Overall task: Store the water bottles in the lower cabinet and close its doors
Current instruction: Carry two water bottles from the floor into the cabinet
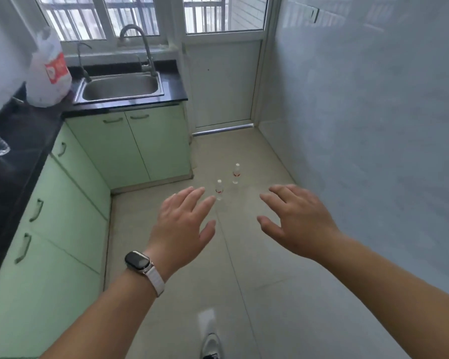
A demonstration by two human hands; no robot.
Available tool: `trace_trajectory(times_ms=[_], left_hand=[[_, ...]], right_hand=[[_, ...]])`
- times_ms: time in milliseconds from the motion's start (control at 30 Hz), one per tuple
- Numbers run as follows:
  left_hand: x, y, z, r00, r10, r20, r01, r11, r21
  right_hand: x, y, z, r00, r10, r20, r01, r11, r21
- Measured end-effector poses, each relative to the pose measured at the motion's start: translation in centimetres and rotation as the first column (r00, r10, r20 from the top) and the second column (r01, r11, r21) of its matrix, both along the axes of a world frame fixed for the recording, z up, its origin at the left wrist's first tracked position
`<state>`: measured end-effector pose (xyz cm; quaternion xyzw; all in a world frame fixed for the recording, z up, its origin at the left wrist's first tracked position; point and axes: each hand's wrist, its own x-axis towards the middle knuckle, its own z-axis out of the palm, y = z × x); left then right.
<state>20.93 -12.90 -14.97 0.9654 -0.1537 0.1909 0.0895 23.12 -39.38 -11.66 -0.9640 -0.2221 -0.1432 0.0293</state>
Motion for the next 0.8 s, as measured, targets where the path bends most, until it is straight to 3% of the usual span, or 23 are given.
trace_trajectory(times_ms=[333, 800], left_hand=[[11.6, 1.2, -0.9, 0.992, -0.121, -0.034, 0.121, 0.993, -0.001], [27.2, -5.4, -2.5, 0.992, -0.020, -0.122, 0.023, 0.999, 0.027]], right_hand=[[9.2, 1.7, -1.0, 0.996, -0.091, -0.020, 0.091, 0.996, -0.014], [27.5, -4.5, -4.1, 1.000, 0.003, -0.024, -0.001, 0.997, 0.080]])
